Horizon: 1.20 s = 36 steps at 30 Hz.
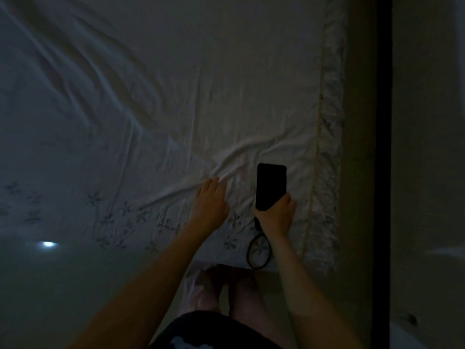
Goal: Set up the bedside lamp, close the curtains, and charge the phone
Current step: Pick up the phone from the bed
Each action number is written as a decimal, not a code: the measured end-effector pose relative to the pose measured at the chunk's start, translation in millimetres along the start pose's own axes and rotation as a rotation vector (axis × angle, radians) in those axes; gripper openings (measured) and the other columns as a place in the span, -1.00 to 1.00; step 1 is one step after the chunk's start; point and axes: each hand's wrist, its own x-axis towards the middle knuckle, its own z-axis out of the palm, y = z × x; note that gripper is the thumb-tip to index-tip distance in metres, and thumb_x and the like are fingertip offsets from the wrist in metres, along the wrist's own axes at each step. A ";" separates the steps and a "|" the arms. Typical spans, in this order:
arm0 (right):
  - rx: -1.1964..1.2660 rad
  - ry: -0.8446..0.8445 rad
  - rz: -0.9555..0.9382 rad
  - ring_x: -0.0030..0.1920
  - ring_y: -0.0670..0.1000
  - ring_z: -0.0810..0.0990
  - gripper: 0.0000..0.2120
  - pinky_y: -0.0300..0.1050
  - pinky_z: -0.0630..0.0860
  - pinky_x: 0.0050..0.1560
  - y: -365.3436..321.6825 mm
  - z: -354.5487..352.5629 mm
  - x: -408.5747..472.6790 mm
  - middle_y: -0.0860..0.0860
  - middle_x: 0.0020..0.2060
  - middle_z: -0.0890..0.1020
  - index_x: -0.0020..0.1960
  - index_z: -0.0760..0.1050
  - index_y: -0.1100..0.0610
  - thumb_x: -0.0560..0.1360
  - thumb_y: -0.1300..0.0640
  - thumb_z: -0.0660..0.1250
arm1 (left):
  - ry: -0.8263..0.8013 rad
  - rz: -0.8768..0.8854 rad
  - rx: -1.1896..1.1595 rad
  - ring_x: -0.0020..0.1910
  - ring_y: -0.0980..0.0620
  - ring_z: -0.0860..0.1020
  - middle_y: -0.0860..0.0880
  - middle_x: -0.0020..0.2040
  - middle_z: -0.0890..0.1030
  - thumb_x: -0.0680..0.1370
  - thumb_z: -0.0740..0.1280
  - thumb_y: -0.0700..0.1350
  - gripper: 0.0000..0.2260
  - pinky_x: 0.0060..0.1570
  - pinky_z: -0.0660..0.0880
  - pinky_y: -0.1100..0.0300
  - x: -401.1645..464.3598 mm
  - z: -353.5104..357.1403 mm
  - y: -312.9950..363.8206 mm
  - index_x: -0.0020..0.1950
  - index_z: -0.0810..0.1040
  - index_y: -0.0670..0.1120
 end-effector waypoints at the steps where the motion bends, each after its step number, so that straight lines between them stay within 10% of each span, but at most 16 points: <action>1: 0.001 -0.009 -0.017 0.28 0.22 0.30 -0.08 0.04 0.36 0.22 -3.9 -6.1 -4.5 0.23 0.28 0.29 0.39 0.10 0.31 0.25 -0.02 0.52 | 0.029 -0.013 -0.017 0.33 -0.23 0.30 -0.26 0.34 0.37 0.46 0.26 -0.22 -0.58 0.31 0.28 -0.12 -4.1 -8.3 4.6 0.31 0.33 -0.25; 20: 0.042 -0.198 -0.899 0.18 0.24 0.39 -0.15 0.01 0.39 0.10 -106.5 -119.9 -113.9 0.27 0.21 0.36 0.31 0.21 0.31 0.18 0.11 0.57 | 0.609 -0.446 -0.303 0.21 -0.33 0.41 -0.33 0.21 0.48 0.43 0.18 -0.21 -0.57 0.22 0.37 -0.14 -168.9 -111.6 61.3 0.28 0.38 -0.33; 36: -0.242 -0.736 -1.419 0.12 0.19 0.44 -0.25 -0.11 0.37 -0.08 -119.4 -5.2 -279.4 0.24 0.10 0.44 0.21 0.30 0.30 0.17 0.07 0.57 | 0.918 -1.114 -0.331 0.30 -0.18 0.35 -0.19 0.33 0.42 0.45 0.27 -0.22 -0.51 0.23 0.37 0.03 -367.8 -88.5 16.8 0.38 0.29 -0.18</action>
